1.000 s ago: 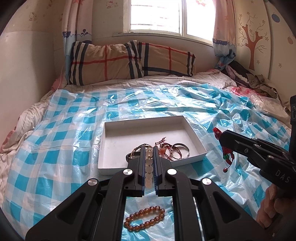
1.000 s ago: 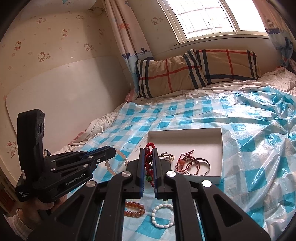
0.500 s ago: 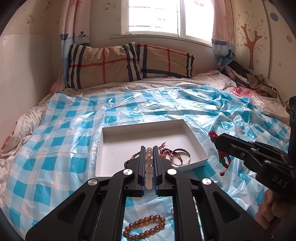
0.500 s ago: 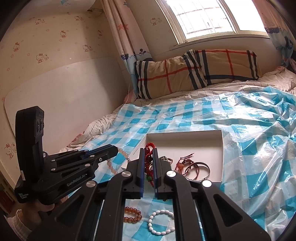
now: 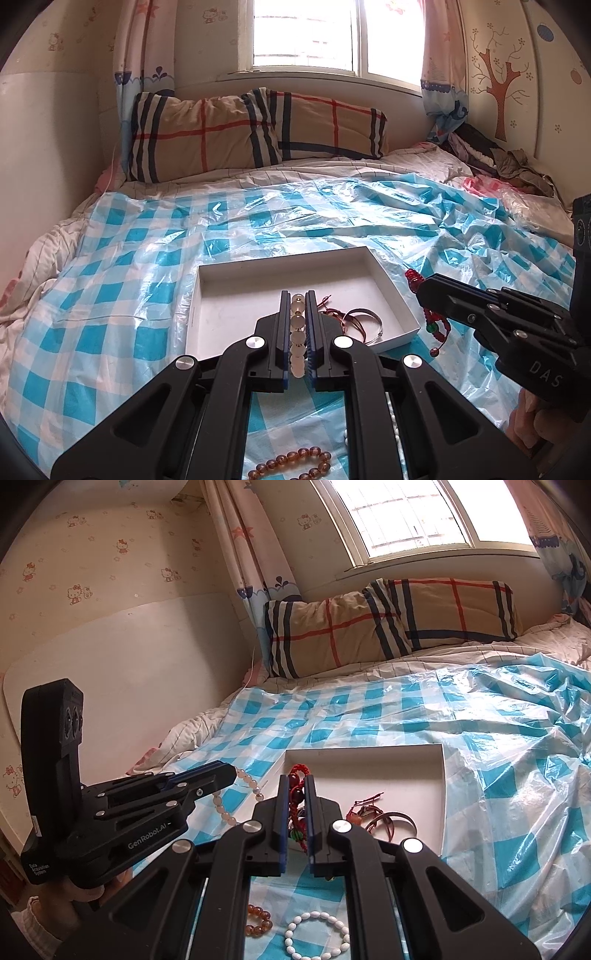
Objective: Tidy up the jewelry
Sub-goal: 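Lift both held bracelets and carry them over the white tray, then lower both bracelets into the tray and open both grippers, then reach the left gripper to the amber bead bracelet while the right reaches the white pearl bracelet, then grasp the amber bead bracelet with the left gripper while the right grasps the white pearl bracelet, then lift both held bracelets and carry them over the white tray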
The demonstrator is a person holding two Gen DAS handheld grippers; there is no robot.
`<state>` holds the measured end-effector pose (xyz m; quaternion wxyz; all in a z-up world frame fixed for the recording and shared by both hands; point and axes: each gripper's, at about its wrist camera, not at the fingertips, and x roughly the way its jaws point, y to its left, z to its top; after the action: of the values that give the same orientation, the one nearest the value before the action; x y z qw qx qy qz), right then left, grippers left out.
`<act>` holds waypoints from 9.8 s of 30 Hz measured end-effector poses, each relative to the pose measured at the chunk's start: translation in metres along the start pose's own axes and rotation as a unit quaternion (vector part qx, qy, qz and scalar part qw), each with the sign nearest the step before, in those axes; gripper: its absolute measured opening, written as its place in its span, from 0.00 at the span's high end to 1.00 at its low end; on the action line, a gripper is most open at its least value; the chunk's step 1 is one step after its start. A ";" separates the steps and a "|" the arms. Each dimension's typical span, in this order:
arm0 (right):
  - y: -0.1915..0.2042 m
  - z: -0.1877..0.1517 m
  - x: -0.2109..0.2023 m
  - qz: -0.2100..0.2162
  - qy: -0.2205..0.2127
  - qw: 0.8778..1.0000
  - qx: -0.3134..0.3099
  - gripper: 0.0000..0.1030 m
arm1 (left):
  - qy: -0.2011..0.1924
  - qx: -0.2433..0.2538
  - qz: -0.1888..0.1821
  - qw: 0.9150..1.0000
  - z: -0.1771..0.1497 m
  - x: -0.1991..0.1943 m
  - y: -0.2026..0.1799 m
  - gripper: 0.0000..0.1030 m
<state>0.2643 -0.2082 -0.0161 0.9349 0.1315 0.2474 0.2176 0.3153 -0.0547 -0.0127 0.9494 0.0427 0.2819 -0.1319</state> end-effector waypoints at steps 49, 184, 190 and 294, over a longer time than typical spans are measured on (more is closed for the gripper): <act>-0.027 -0.028 0.046 -0.057 0.054 0.996 -0.037 0.66 | 0.052 -0.002 0.052 0.997 -0.011 0.072 0.016 0.73; 0.088 -0.030 -0.171 0.096 0.000 0.995 0.018 0.92 | 0.008 -0.025 -0.005 1.000 -0.051 -0.201 -0.005 0.90; 0.090 -0.029 -0.171 0.098 -0.001 0.995 0.014 0.92 | 0.008 -0.025 -0.006 1.000 -0.051 -0.201 -0.004 0.90; -0.017 -0.003 0.018 0.032 0.006 0.999 0.027 0.92 | 0.026 -0.037 -0.031 0.998 -0.005 0.031 0.012 0.90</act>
<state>0.2829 -0.2141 -0.0324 0.9220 0.1629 0.2548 0.2419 0.3409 -0.0497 -0.0334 0.9379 0.0020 0.3129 -0.1499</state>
